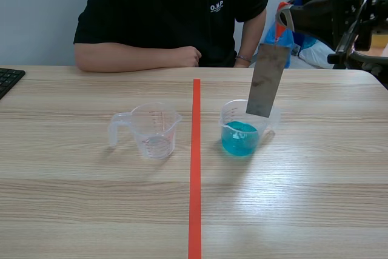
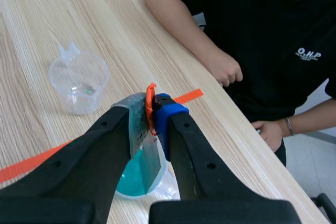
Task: Do the redox reaction experiment.
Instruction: 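Lower the plate into the blue solution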
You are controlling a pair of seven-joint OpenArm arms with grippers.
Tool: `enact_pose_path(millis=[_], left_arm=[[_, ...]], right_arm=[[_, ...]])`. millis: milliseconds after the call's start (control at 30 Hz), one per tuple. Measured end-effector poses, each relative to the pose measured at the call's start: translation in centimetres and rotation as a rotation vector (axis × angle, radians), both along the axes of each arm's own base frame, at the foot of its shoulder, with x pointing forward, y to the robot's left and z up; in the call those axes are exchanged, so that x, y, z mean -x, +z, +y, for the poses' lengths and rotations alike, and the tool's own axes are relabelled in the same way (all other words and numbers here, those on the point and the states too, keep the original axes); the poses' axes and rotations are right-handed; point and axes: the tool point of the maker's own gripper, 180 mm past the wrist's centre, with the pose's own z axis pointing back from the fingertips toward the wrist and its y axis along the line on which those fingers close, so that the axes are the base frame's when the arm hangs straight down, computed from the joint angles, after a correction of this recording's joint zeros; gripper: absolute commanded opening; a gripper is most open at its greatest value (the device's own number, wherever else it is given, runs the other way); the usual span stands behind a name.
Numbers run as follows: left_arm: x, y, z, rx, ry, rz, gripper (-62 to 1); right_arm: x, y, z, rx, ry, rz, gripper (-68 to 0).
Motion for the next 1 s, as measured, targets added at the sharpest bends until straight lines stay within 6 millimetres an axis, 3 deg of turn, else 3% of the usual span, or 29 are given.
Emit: enact_pose_path(millis=[400, 1000], left_arm=[[0.0, 0.0, 0.0, 0.0, 0.0, 0.0, -58.2], [0.0, 0.0, 0.0, 0.0, 0.0, 0.0, -58.2]], right_arm=[[-1.0, 4.1, -1.6, -0.082, -0.042, -0.077, -66.7], [-0.4, 5.0, -0.9, -0.085, -0.015, -0.097, -66.7]])
